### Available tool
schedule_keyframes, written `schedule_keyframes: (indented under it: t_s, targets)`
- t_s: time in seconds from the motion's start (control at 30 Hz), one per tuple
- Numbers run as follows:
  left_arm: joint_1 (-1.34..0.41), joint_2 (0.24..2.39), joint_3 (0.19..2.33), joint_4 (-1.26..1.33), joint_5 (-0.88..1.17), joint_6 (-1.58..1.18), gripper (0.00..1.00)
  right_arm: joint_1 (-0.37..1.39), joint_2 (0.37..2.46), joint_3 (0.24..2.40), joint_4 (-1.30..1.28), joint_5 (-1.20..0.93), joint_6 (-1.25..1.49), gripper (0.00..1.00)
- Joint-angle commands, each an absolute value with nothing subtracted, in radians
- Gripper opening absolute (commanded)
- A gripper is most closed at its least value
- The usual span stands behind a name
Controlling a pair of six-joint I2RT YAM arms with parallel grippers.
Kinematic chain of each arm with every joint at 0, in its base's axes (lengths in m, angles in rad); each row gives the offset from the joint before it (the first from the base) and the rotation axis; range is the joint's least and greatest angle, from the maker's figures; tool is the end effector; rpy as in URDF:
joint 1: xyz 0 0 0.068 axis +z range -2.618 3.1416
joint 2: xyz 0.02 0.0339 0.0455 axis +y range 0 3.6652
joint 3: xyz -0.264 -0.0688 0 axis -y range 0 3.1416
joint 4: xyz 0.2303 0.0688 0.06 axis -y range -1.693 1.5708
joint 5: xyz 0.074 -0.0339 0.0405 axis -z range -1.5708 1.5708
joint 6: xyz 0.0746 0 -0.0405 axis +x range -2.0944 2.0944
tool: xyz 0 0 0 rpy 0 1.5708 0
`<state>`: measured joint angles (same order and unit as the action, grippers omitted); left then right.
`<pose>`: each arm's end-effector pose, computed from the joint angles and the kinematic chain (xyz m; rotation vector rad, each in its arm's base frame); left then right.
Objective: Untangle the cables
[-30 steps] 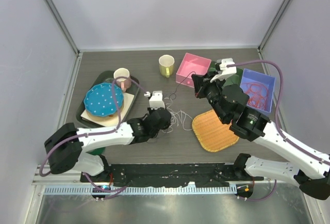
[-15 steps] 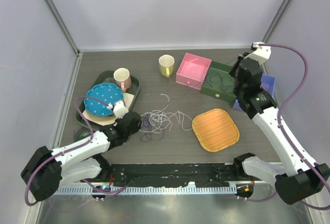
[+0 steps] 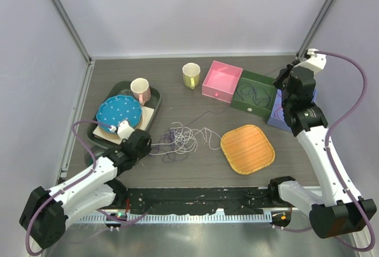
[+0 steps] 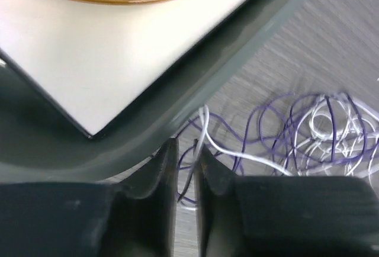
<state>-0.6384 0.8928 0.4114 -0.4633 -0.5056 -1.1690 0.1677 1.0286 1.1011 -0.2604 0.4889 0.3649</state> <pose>0.1564 -0.0711 0.1528 -0.8098 2.2274 -0.2231 0.2489 0.0066 0.3900 0.5169 1.6579 -0.0388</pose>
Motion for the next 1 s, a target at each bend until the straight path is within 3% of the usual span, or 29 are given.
schedule_keyframes:
  t_s: [0.0, 0.07, 0.1, 0.2, 0.27, 0.3, 0.43, 0.57, 0.73, 0.97]
  targets:
    - [-0.626, 0.839, 0.373, -0.254, -0.332, -0.967, 0.34, 0.170, 0.996, 1.092, -0.138, 0.172, 0.333, 0.01]
    - [-0.627, 0.821, 0.374, -0.212, -0.227, -0.905, 0.48, 0.172, 1.003, 1.097, -0.126, 0.091, 0.333, 0.01]
    - [-0.627, 0.812, 0.382, -0.189, -0.203, -0.890, 0.65, 0.170, 1.012, 1.100, -0.124, 0.016, 0.330, 0.01]
    - [-0.627, 0.767, 0.400, -0.134, -0.091, -0.824, 0.89, 0.170, 1.012, 1.101, -0.104, -0.104, 0.333, 0.01]
    - [-0.627, 0.736, 0.417, -0.095, -0.003, -0.773, 0.93, 0.169, 1.015, 1.098, -0.086, -0.167, 0.337, 0.01]
    - [-0.627, 0.729, 0.425, -0.050, 0.033, -0.743, 0.99, 0.170, 1.019, 1.097, -0.078, -0.242, 0.337, 0.01]
    - [-0.627, 0.752, 0.509, 0.003, 0.146, -0.629, 1.00, 0.170, 1.025, 1.097, -0.043, -0.372, 0.357, 0.01]
    - [-0.627, 0.891, 0.690, -0.141, 0.141, -0.487, 1.00, 0.170, 1.014, 1.095, -0.037, -0.419, 0.373, 0.01]
    - [-0.630, 1.069, 0.742, -0.060, 0.291, -0.261, 1.00, 0.170, 1.000, 1.092, -0.023, -0.469, 0.388, 0.01]
    - [-0.624, 1.373, 0.877, -0.040, 0.262, -0.235, 1.00, 0.170, 0.989, 1.091, -0.015, -0.529, 0.408, 0.01]
